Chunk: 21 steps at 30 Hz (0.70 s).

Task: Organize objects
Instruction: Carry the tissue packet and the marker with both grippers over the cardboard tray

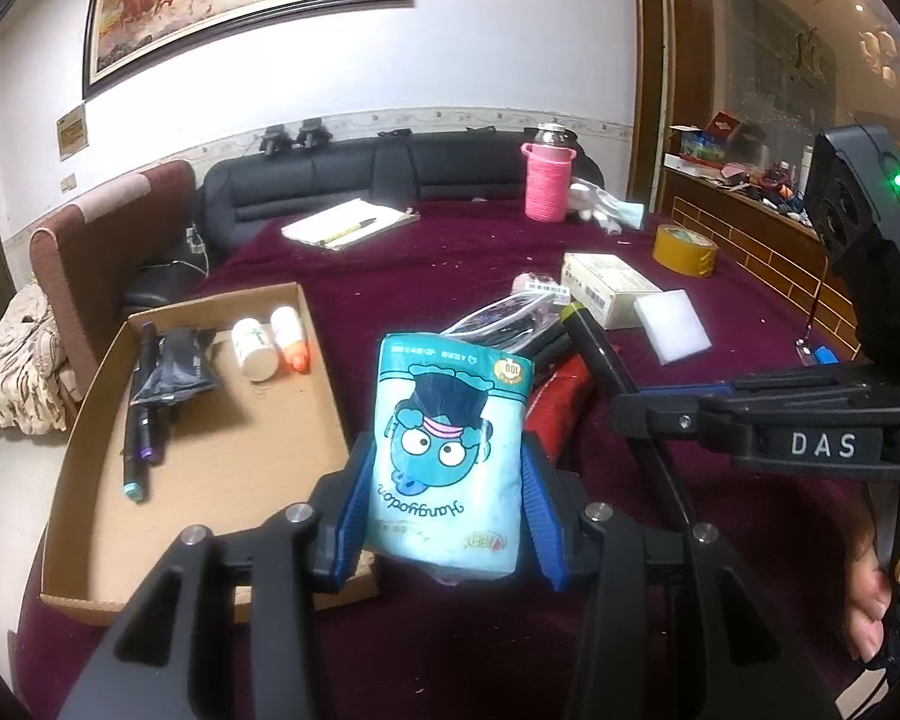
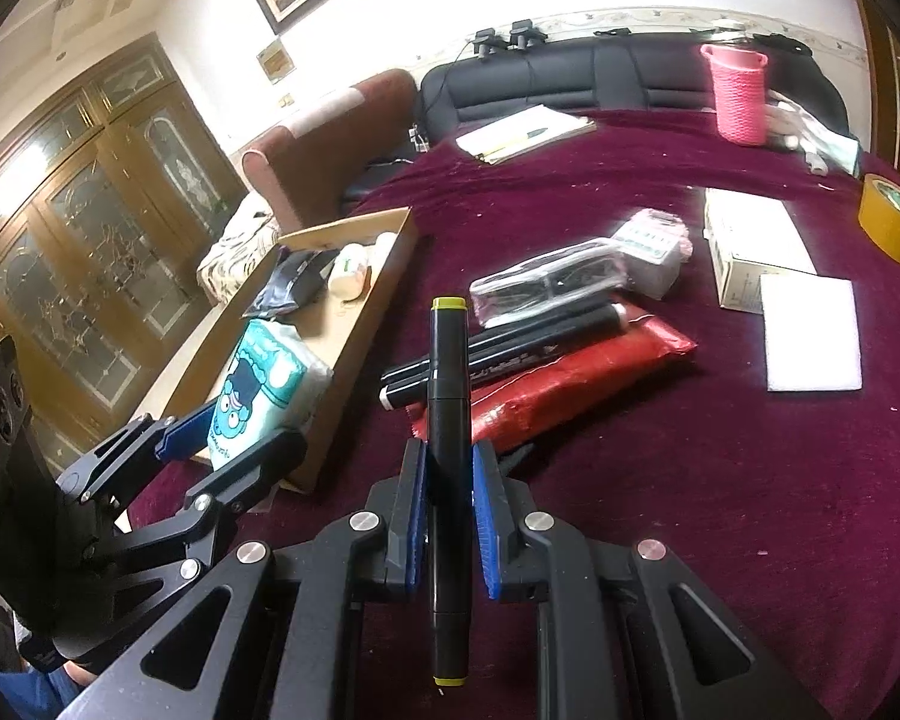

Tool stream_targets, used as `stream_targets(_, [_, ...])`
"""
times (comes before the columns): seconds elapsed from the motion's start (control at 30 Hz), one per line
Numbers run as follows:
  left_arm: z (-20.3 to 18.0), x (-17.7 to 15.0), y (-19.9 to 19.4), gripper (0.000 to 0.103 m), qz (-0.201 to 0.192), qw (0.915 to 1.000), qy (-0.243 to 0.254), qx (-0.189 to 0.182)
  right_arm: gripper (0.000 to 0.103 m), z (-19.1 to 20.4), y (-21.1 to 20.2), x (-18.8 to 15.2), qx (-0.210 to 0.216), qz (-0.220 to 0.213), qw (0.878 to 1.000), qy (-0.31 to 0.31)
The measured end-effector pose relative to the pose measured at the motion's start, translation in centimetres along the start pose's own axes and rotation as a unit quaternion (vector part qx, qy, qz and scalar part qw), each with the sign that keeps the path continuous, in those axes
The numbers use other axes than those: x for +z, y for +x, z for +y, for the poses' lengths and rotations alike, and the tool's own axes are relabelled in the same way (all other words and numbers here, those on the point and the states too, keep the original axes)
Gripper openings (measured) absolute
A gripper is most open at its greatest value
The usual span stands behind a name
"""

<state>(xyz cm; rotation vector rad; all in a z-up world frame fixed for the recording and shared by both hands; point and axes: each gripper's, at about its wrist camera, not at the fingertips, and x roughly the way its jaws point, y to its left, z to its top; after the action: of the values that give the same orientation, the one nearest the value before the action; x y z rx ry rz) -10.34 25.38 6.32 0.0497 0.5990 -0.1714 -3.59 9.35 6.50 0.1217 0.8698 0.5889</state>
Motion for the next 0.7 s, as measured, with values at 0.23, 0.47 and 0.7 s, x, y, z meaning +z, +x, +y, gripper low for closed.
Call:
stream_targets(0.23, [0.4, -0.2, -0.3, 0.045, -0.008, 0.9999, -0.004, 0.008, 0.017, 0.4, 0.2, -0.1, -0.006, 0.001, 1.000, -0.006])
stream_targets(0.47, [0.8, -0.2, -0.8, 0.045, -0.024, 0.9992, -0.007, 0.031, 0.017, 1.4, 0.1, 0.1, -0.012, -0.003, 1.000, -0.019])
stream_targets(0.7, [2.6, 0.2, -1.7, 0.045, -0.052, 0.9956, -0.031, 0.072, 0.017, 3.5, 0.2, 1.5, 0.001, -0.012, 0.999, -0.036])
